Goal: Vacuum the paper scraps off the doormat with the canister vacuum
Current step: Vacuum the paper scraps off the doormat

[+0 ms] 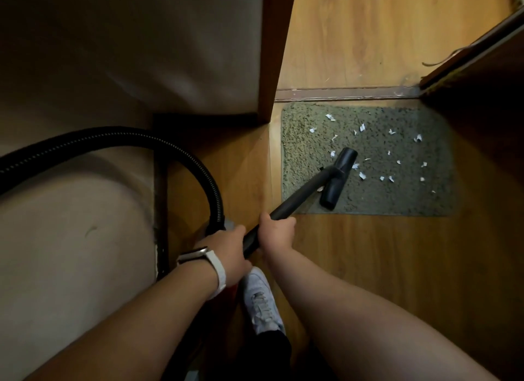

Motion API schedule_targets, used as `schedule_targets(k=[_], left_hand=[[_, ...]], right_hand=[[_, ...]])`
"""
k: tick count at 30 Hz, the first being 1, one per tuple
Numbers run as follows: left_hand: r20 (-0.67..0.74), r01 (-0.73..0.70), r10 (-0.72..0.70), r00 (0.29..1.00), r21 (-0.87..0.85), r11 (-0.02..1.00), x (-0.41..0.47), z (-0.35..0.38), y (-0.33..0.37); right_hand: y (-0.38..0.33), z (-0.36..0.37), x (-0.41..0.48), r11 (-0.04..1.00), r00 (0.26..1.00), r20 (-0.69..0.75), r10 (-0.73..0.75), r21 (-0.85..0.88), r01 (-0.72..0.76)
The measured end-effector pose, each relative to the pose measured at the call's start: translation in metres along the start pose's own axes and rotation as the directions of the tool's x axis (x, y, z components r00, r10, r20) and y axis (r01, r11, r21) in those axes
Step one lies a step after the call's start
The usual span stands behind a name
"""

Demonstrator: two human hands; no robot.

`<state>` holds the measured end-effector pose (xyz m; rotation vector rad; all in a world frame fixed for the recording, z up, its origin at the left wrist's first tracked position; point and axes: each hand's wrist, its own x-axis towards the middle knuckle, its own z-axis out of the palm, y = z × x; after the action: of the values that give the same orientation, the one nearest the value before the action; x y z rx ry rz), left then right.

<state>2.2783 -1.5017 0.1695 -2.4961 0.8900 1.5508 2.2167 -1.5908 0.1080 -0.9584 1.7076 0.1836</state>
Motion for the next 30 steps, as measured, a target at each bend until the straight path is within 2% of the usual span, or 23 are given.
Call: schedule_targets(k=[4,11,17,23,30], left_hand=[[0.025,0.002,0.000,1.000,-0.074,0.997,-0.004,-0.007,-0.006],[0.000,0.043,-0.044,0.999,-0.265,0.963,0.003,-0.017,0.018],[-0.007,0.068,-0.076,0.997,-0.365,0.928,0.014,-0.021,0.037],[0.058,0.090,-0.074,0.996,-0.372,0.924,0.024,-0.032,0.044],[0.094,0.092,-0.062,0.994,-0.361,0.928,0.029,-0.043,0.046]], right_hand=[[-0.005,0.001,-0.003,0.997,1.000,0.011,-0.027,-0.076,0.027],[-0.030,-0.009,0.007,0.992,0.996,-0.011,-0.093,-0.089,0.092],[-0.035,-0.021,0.023,0.991,0.998,0.039,-0.058,0.120,0.053],[-0.037,-0.023,0.029,0.957,1.000,-0.005,0.014,0.289,-0.012],[-0.042,-0.022,0.027,0.921,0.997,0.014,0.077,0.383,-0.076]])
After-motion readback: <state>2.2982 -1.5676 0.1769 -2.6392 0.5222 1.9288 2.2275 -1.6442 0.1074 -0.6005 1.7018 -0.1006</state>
